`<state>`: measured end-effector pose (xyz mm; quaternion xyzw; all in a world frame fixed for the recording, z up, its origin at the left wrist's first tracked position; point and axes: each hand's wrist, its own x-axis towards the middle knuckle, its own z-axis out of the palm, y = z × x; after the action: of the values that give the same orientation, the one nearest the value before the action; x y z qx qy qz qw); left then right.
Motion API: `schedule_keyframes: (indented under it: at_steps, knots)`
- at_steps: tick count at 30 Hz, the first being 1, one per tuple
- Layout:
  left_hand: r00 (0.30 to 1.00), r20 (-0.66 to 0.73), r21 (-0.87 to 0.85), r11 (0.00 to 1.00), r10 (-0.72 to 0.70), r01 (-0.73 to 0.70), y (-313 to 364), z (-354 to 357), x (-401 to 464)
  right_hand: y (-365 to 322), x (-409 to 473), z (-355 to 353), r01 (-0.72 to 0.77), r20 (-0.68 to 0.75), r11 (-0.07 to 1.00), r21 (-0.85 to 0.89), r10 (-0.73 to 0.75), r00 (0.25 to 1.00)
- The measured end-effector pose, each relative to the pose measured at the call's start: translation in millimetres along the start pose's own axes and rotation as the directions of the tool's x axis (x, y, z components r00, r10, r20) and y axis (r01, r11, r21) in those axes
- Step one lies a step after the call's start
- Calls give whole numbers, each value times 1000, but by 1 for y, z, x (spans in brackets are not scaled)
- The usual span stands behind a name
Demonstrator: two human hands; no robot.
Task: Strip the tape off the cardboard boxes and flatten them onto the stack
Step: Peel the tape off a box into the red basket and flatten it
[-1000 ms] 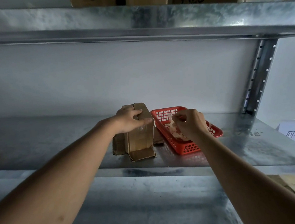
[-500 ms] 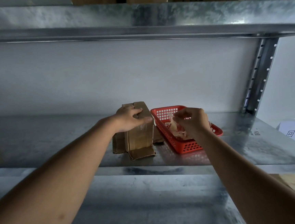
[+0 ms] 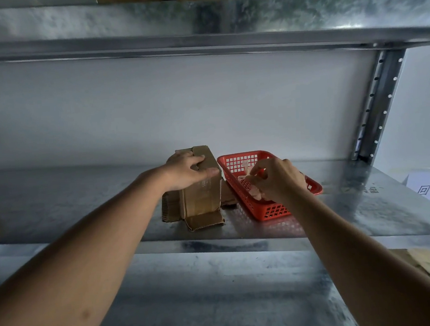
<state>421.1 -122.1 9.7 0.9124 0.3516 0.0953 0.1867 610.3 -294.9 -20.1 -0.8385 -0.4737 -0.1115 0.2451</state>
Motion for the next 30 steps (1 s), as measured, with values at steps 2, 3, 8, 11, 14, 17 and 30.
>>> schedule_keyframes:
  at_steps: [2,3,8,11,14,17,30]
  knots:
    - [1000,1,-2,1000,-2,2,0,0,0,0,0,-1,-13,11,997,-74,14,1000]
    - [1000,1,0,1000,-2,2,1,0,0,1,1,-2,-31,11,995,-93,32,999]
    - [1000,5,1,1000,-6,6,2,-1,-1,9,5,0,-26,57,999,24,25,998]
    - [1000,9,8,1000,-8,8,4,-2,-1,9,4,-2,19,107,990,138,-34,994]
    - [1000,7,5,1000,-12,12,4,-2,-1,11,5,0,65,207,984,165,-99,973]
    - [1000,6,-14,1000,-16,16,3,-1,0,13,8,0,97,292,980,173,-145,945]
    - [1000,10,-7,1000,-10,10,1,0,2,16,14,-5,16,27,999,38,-17,1000]
